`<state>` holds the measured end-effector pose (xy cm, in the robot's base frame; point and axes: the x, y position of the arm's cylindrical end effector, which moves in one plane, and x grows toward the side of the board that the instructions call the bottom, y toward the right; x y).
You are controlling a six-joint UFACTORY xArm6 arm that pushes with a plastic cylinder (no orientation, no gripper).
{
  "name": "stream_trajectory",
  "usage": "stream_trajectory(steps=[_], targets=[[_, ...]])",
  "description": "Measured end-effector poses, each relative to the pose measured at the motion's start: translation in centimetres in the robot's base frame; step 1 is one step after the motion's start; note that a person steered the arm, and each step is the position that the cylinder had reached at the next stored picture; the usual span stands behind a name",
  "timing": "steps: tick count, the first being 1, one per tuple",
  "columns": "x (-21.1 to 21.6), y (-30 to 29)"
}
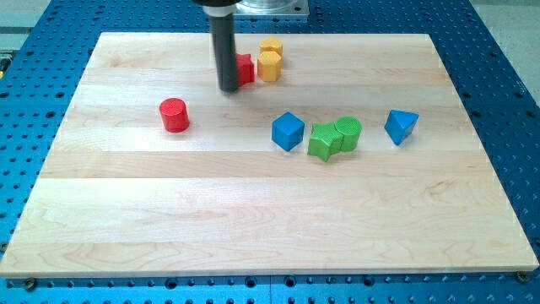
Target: Place the red circle into the red star
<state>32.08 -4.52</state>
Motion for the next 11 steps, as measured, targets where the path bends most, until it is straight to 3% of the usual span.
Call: stream_trajectory(steps=[1, 2, 3, 4, 5, 6, 7, 9, 11], targets=[[1.1, -1.8], [8.9, -2.8], [13.4, -5.7], [12.9, -11.3], [9.0, -10.5], [5.4, -5.6], [5.0, -1.0], [4.0, -5.0], [2.4, -0.5]])
